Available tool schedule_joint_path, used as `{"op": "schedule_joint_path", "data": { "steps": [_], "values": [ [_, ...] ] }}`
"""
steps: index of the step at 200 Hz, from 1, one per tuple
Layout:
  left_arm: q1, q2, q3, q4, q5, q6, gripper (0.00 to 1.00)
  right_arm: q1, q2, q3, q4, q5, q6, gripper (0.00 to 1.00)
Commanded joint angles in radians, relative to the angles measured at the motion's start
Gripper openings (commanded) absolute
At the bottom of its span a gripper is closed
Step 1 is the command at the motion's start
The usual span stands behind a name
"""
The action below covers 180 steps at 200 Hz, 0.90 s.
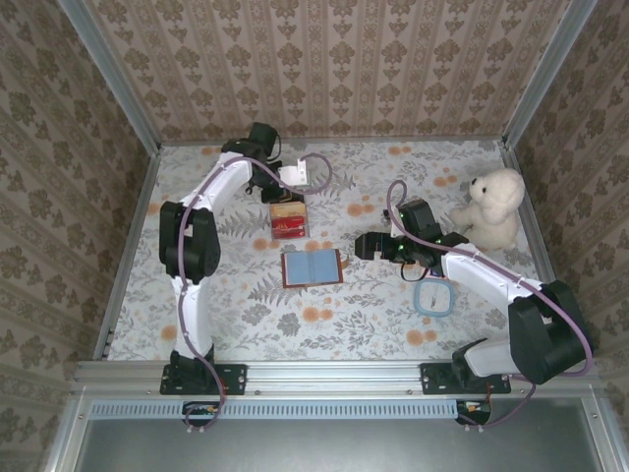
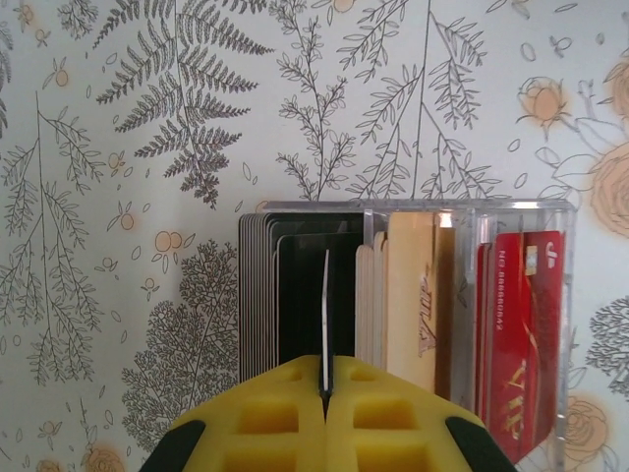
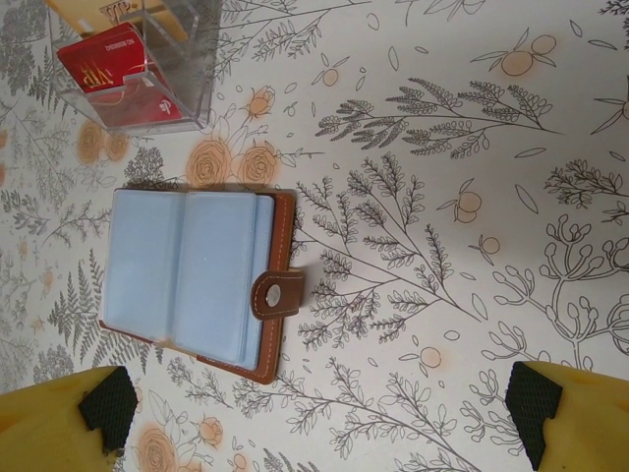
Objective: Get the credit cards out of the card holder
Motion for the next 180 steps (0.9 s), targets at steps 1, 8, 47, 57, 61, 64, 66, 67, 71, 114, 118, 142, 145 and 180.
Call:
{"op": "schedule_joint_path", "data": {
  "steps": [1, 8, 47, 57, 61, 64, 66, 67, 71, 114, 118, 142, 145, 180],
  "values": [
    [-0.008, 0.024, 0.042, -0.023, -0.042, 0.049, 0.00, -0.002, 0.001, 0.013, 0.024, -0.036, 0.014, 1.00],
    [-0.009, 0.028, 0.045, -0.015, -0.051, 0.048, 0.00, -0.002, 0.003, 0.013, 0.026, -0.038, 0.013, 1.00],
    [-0.021, 0.029, 0.046, 0.052, -0.103, 0.026, 0.31, -0.003, 0.010, 0.015, 0.023, -0.041, 0.013, 1.00],
    [-0.024, 0.024, 0.045, 0.064, -0.104, 0.016, 0.35, -0.002, 0.012, 0.017, 0.021, -0.042, 0.013, 1.00],
    [-0.025, 0.022, 0.046, 0.066, -0.103, 0.014, 0.36, -0.003, 0.013, 0.018, 0.022, -0.042, 0.014, 1.00],
    [-0.026, 0.020, 0.047, 0.068, -0.101, 0.013, 0.37, -0.003, 0.014, 0.018, 0.021, -0.042, 0.014, 1.00],
    [-0.027, 0.019, 0.047, 0.067, -0.101, 0.012, 0.37, -0.003, 0.015, 0.018, 0.021, -0.043, 0.013, 1.00],
    [-0.027, 0.019, 0.047, 0.068, -0.100, 0.012, 0.38, -0.003, 0.015, 0.018, 0.021, -0.043, 0.014, 1.00],
    [-0.027, 0.016, 0.048, 0.070, -0.099, 0.008, 0.39, -0.002, 0.015, 0.019, 0.021, -0.045, 0.013, 1.00],
    [-0.028, -0.033, 0.046, 0.135, -0.089, -0.090, 0.46, -0.004, 0.023, 0.021, 0.021, -0.050, 0.016, 1.00],
    [-0.027, -0.040, 0.046, 0.148, -0.092, -0.113, 0.47, -0.004, 0.023, 0.022, 0.020, -0.050, 0.016, 1.00],
    [-0.032, -0.092, 0.040, 0.220, -0.105, -0.256, 0.58, -0.004, 0.051, 0.025, 0.021, -0.059, 0.018, 1.00],
    [-0.034, -0.101, 0.038, 0.227, -0.107, -0.270, 0.60, -0.004, 0.053, 0.025, 0.021, -0.062, 0.018, 1.00],
    [-0.053, -0.210, -0.063, 0.341, -0.129, -0.408, 0.78, -0.001, 0.051, 0.037, 0.011, -0.083, 0.019, 1.00]
  ]
}}
